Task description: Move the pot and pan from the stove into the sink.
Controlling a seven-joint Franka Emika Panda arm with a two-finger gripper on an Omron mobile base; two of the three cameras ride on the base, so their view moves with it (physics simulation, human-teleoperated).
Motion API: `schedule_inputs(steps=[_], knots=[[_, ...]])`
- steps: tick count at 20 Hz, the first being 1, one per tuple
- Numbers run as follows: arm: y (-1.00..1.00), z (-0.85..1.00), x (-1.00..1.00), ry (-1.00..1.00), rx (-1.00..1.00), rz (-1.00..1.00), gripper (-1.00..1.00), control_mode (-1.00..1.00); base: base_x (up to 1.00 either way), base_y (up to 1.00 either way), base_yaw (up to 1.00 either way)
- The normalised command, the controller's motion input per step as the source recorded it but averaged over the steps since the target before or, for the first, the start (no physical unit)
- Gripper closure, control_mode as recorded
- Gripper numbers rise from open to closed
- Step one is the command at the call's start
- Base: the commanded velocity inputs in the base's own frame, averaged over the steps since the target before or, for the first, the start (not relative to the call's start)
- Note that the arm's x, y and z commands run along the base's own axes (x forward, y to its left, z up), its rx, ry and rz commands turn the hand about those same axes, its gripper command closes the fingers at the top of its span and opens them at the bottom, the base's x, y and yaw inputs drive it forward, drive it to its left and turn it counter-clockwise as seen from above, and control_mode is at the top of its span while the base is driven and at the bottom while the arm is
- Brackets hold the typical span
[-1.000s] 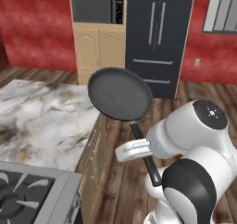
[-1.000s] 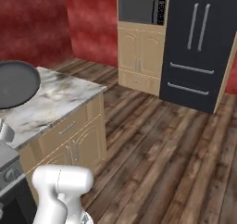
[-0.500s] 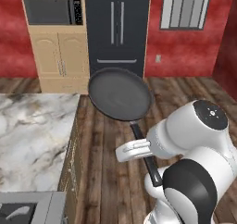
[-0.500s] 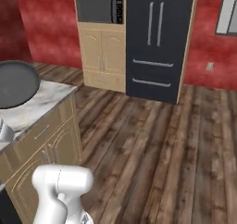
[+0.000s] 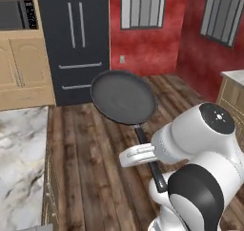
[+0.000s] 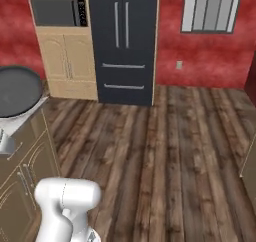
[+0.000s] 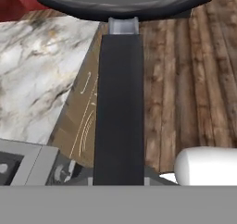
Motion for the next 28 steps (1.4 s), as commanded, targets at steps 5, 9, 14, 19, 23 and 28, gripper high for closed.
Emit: schedule_inputs(steps=[5, 9, 14, 19, 23, 28], knots=[[0.00, 0.00, 0.00, 0.00, 0.00, 0.00, 1.00, 1.00, 0.00, -0.16, -0.40], [0.00, 0.00, 0.00, 0.00, 0.00, 0.00, 1.00, 1.00, 0.00, -0.19, -0.39], [0.00, 0.00, 0.00, 0.00, 0.00, 0.00, 1.00, 1.00, 0.00, -0.20, -0.38], [0.00, 0.00, 0.00, 0.00, 0.00, 0.00, 1.00, 1.00, 0.00, -0.20, -0.38], [0.00, 0.00, 0.00, 0.00, 0.00, 0.00, 1.00, 1.00, 0.00, -0.20, -0.38], [0.00, 0.00, 0.00, 0.00, 0.00, 0.00, 1.00, 1.00, 0.00, -0.18, -0.39]])
